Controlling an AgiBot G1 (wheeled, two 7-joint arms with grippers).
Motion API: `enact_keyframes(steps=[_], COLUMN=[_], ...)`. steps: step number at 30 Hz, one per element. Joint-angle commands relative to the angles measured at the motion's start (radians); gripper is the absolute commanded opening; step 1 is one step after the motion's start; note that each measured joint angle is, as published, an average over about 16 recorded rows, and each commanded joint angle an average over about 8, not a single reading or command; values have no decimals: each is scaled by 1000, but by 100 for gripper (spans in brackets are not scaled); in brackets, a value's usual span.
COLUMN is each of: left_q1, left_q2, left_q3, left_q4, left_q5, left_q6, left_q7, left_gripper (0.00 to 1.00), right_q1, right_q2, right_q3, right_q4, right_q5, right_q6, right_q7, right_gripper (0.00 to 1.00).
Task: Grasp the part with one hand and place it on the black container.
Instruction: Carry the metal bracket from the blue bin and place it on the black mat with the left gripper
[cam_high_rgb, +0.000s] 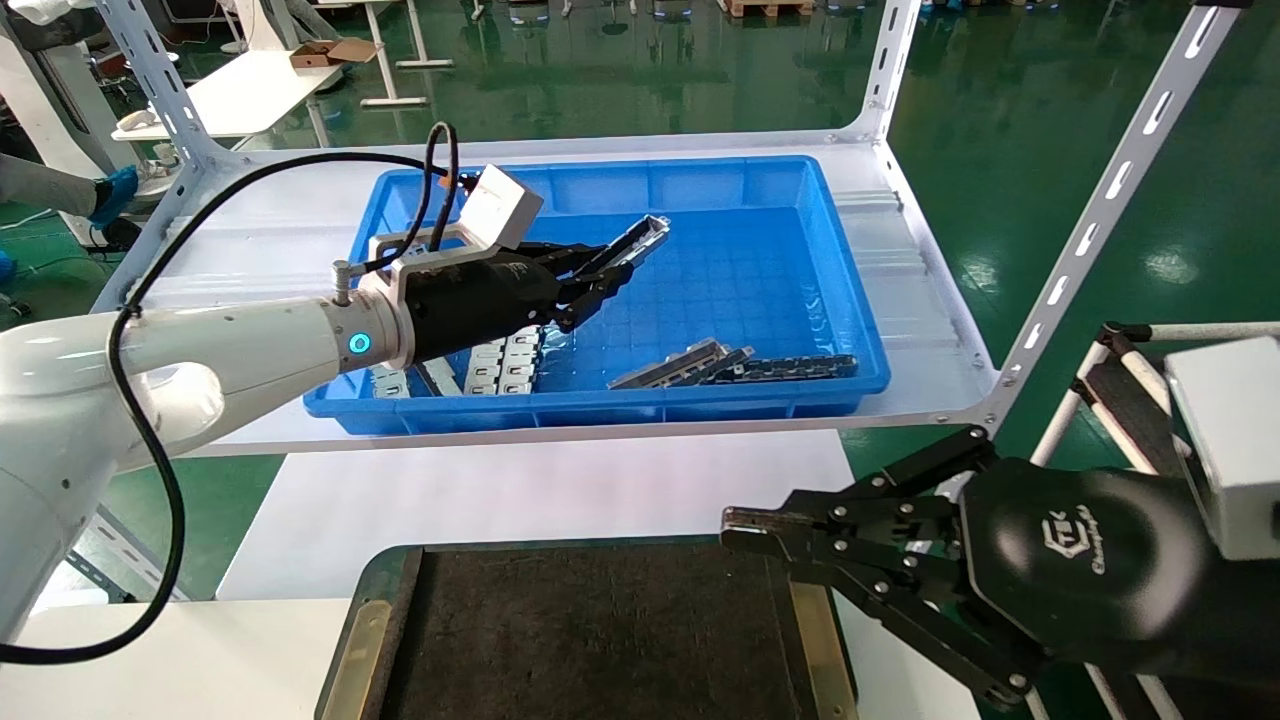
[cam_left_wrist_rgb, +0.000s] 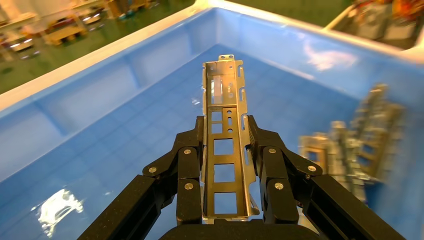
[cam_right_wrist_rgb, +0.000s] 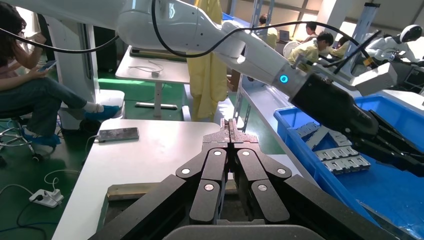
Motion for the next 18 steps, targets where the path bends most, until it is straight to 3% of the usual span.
enact_keyframes(steps=[1,12,18], left_q1=[1,48,100], left_q2=[-17,-118,-149], left_q3=[-7,-44,-39], left_q4=[3,-25,-75], left_q5=[-12,-94,-119], left_q6=[53,514,619], left_q7=[10,46,21], left_gripper=[0,0,0], right_q1=[0,0,0], right_q2=[0,0,0], right_q3=[0,0,-1], right_q4=[0,0,0], right_q5=[0,0,0], right_q6=[0,0,0], right_q7=[0,0,0], right_gripper=[0,0,0])
